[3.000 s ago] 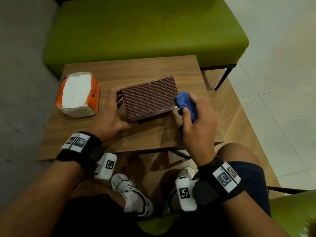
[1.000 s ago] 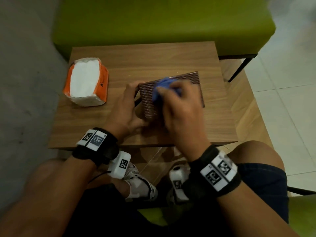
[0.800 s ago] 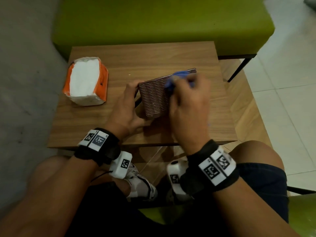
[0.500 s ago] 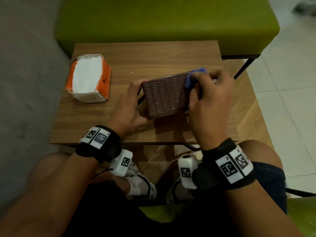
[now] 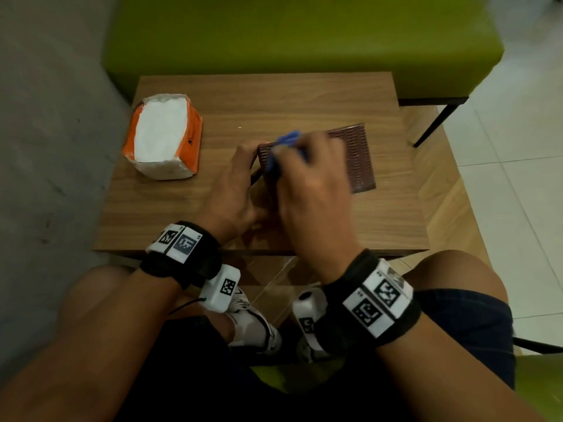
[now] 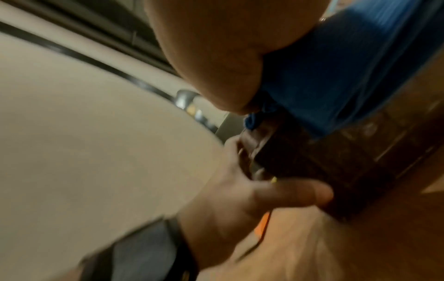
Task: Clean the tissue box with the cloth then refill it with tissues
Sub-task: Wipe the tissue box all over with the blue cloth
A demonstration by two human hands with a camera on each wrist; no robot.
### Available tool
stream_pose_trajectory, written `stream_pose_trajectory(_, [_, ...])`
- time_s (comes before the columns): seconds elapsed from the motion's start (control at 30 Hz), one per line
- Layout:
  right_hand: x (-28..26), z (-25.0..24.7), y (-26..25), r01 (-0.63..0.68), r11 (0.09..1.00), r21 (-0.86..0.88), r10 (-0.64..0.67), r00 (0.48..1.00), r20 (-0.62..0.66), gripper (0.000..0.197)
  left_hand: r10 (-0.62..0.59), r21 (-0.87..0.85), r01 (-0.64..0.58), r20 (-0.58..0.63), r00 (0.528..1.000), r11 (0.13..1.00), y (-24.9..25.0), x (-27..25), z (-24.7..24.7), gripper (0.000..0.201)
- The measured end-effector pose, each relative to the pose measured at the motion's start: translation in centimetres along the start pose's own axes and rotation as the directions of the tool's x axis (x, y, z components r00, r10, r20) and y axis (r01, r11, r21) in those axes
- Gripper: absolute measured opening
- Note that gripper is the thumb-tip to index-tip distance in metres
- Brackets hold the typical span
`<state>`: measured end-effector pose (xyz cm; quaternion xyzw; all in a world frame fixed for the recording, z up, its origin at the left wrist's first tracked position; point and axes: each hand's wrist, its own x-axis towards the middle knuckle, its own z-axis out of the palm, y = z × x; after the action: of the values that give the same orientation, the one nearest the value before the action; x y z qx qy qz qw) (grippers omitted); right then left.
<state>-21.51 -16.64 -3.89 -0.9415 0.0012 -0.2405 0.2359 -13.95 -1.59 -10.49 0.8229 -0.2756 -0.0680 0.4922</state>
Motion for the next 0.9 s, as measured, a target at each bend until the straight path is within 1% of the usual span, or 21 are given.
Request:
stream_pose_trajectory(0.07, [-0.1, -0.2, -0.1, 0.119, 0.993, 0.023, -0.121, 0.989, 0.084, 0.022, 0.013, 0.021, -0.013, -0.005, 1.0, 1.0, -0.1, 0.1, 0.0, 0.09])
stream_pose_trajectory(0.1, [0.2, -0.4, 0.8, 0.109, 0.994, 0.026, -0.11, 0.991, 0.074, 0.024, 0.009, 0.012, -0.009, 0.005, 1.0, 1.0, -0.1, 0.0, -0.1, 0.091])
stream_pose_trajectory(0.17, [0.7, -1.1, 3.1, -0.05, 0.999, 0.016, 0.05, 0.998, -0.03, 0.023, -0.002, 0.003, 0.001, 0.032, 0.999, 1.0, 0.0, -0.1, -0.4, 0.094])
stream_pose_trajectory(0.2, [0.9, -1.4, 3.8, -0.149, 0.989, 0.024, 0.151, 0.984, -0.097, 0.022, -0.008, 0.01, 0.008, 0.037, 0.999, 1.0, 0.0, -0.2, -0.4, 0.096])
stream_pose_trajectory(0.23, [0.9, -1.5, 4.0, -0.203, 0.978, 0.04, 0.207, 0.968, -0.141, 0.022, -0.016, 0.012, 0.015, 0.038, 0.999, 1.0, 0.1, -0.2, -0.4, 0.097])
stream_pose_trajectory(0.27, [0.7, -1.3, 3.3, -0.194, 0.98, 0.051, 0.199, 0.97, -0.14, 0.021, -0.027, 0.007, 0.027, 0.036, 0.999, 1.0, 0.2, -0.3, -0.4, 0.096])
stream_pose_trajectory(0.3, [0.3, -0.8, 1.9, -0.133, 0.99, 0.052, 0.137, 0.986, -0.09, 0.02, -0.039, -0.002, 0.039, 0.033, 0.999, 0.999, 0.4, -0.3, -0.4, 0.092])
stream_pose_trajectory(0.33, [-0.5, -0.3, 0.3, -0.04, 0.998, 0.043, 0.04, 0.999, 0.002, 0.02, -0.05, -0.002, 0.05, 0.028, 0.998, 0.999, 0.6, -0.3, -0.5, 0.087])
stream_pose_trajectory(0.4, [-2.5, 0.3, -1.9, 0.127, 0.991, 0.032, -0.13, 0.976, 0.176, 0.02, -0.066, 0.022, 0.066, 0.014, 0.998, 0.998, 0.6, -0.3, -0.5, 0.077])
stream_pose_trajectory(0.43, [-3.1, 0.1, -1.6, 0.155, 0.987, 0.039, -0.16, 0.965, 0.207, 0.021, -0.065, 0.03, 0.064, 0.017, 0.998, 0.997, 0.5, -0.2, -0.5, 0.077])
stream_pose_trajectory(0.47, [-3.3, -0.3, -0.5, 0.143, 0.989, 0.047, -0.149, 0.971, 0.187, 0.022, -0.054, 0.026, 0.053, 0.026, 0.998, 0.998, 0.5, -0.3, -0.5, 0.08])
stream_pose_trajectory(0.5, [-3.3, -0.8, 1.0, 0.095, 0.994, 0.05, -0.1, 0.987, 0.125, 0.022, -0.045, 0.018, 0.044, 0.032, 0.998, 0.999, 0.3, -0.3, -0.5, 0.086])
stream_pose_trajectory(0.53, [-3.2, -1.3, 2.6, 0.006, 0.999, 0.043, -0.008, 0.999, 0.045, 0.022, -0.048, 0.012, 0.048, 0.036, 0.998, 0.999, 0.2, -0.2, -0.5, 0.093])
stream_pose_trajectory(0.6, [-2.6, -2.3, 4.6, -0.163, 0.985, 0.06, 0.168, 0.982, -0.088, 0.021, -0.062, 0.013, 0.062, 0.039, 0.997, 0.998, 0.1, -0.1, -0.3, 0.101])
stream_pose_trajectory(0.63, [-2.5, -2.2, 4.4, -0.184, 0.981, 0.066, 0.19, 0.977, -0.102, 0.02, -0.066, 0.013, 0.066, 0.034, 0.997, 0.998, 0.2, 0.0, -0.2, 0.101])
stream_pose_trajectory(0.67, [-2.7, -1.9, 3.4, -0.153, 0.987, 0.057, 0.157, 0.985, -0.074, 0.02, -0.072, 0.01, 0.071, 0.031, 0.997, 0.997, 0.2, 0.1, -0.1, 0.099])
stream_pose_trajectory(0.73, [-4.1, -0.7, 0.3, 0.034, 0.998, 0.059, -0.039, 0.996, 0.079, 0.019, -0.061, 0.018, 0.061, 0.027, 0.998, 0.998, 0.3, 0.1, -0.1, 0.091])
stream_pose_trajectory(0.77, [-4.9, -0.3, -0.8, 0.129, 0.989, 0.065, -0.138, 0.977, 0.161, 0.018, -0.054, 0.038, 0.053, 0.026, 0.998, 0.998, 0.4, 0.1, -0.1, 0.088])
stream_pose_trajectory(0.8, [-5.5, -0.2, -1.0, 0.184, 0.98, 0.07, -0.195, 0.956, 0.217, 0.018, -0.053, 0.052, 0.051, 0.028, 0.998, 0.997, 0.5, 0.0, -0.2, 0.088])
stream_pose_trajectory(0.83, [-5.6, -0.4, -0.3, 0.195, 0.978, 0.073, -0.207, 0.951, 0.232, 0.02, -0.054, 0.05, 0.052, 0.032, 0.998, 0.997, 0.4, 0.1, -0.2, 0.089])
stream_pose_trajectory(0.9, [-5.2, -1.1, 2.1, 0.115, 0.992, 0.056, -0.122, 0.982, 0.147, 0.025, -0.065, 0.014, 0.065, 0.043, 0.997, 0.998, 0.3, 0.2, -0.3, 0.095])
